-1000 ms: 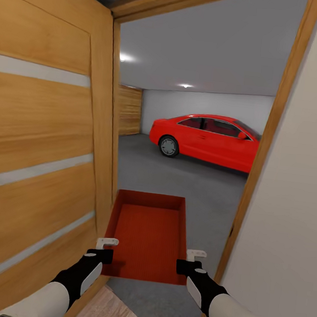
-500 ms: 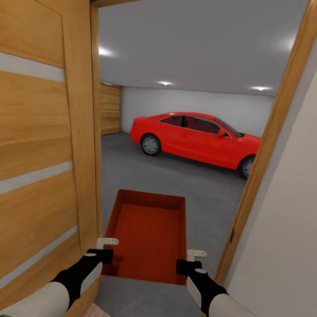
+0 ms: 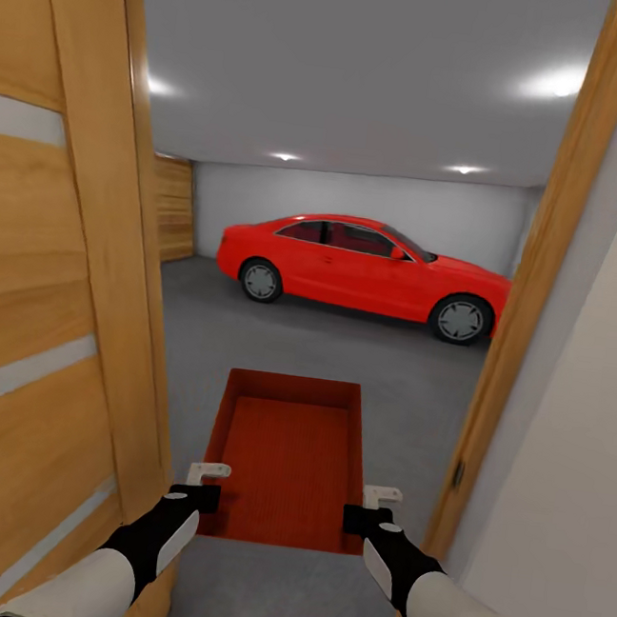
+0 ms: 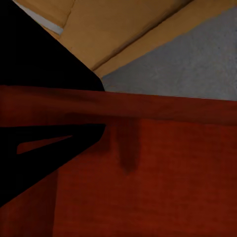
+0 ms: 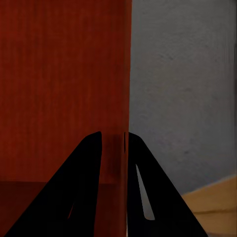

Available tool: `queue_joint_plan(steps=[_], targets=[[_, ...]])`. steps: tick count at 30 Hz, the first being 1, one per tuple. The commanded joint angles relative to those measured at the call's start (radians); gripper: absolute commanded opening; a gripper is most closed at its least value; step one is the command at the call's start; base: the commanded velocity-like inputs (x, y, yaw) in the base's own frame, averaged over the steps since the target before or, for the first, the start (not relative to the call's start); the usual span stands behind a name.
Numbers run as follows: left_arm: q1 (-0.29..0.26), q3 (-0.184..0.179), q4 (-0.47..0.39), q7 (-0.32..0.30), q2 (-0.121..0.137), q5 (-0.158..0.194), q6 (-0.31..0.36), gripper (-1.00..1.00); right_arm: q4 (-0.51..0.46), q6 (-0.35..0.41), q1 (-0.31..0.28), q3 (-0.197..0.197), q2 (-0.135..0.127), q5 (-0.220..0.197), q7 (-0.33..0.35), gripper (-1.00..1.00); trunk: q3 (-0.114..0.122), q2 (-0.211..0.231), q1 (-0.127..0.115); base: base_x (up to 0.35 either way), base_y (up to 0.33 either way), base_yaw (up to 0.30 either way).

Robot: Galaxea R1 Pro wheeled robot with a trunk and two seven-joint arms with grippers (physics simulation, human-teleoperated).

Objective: Move the two storage containers from the living room to the garage. In the garage, place one container on the floor and stack the other container on top of it (either order is fine).

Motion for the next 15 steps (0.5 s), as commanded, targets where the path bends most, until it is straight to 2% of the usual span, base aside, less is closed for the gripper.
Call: queue_joint_plan(steps=[1,15], targets=[[0.0,0.003,-0.001,0.007,0.001,0.008,0.006,-1.0,-0.002,-0.001,0.0,-0.016,0.0,0.011,-0.009,-1.0,0.0,-0.001,0.001,0.233,0.222,-0.25],[0.0,0.003,-0.001,0.007,0.0,0.008,0.006,-1.0,-0.002,-0.003,0.0,-0.016,0.0,0.011,-0.009,-1.0,0.0,-0.001,0.001,0.233,0.217,-0.249]])
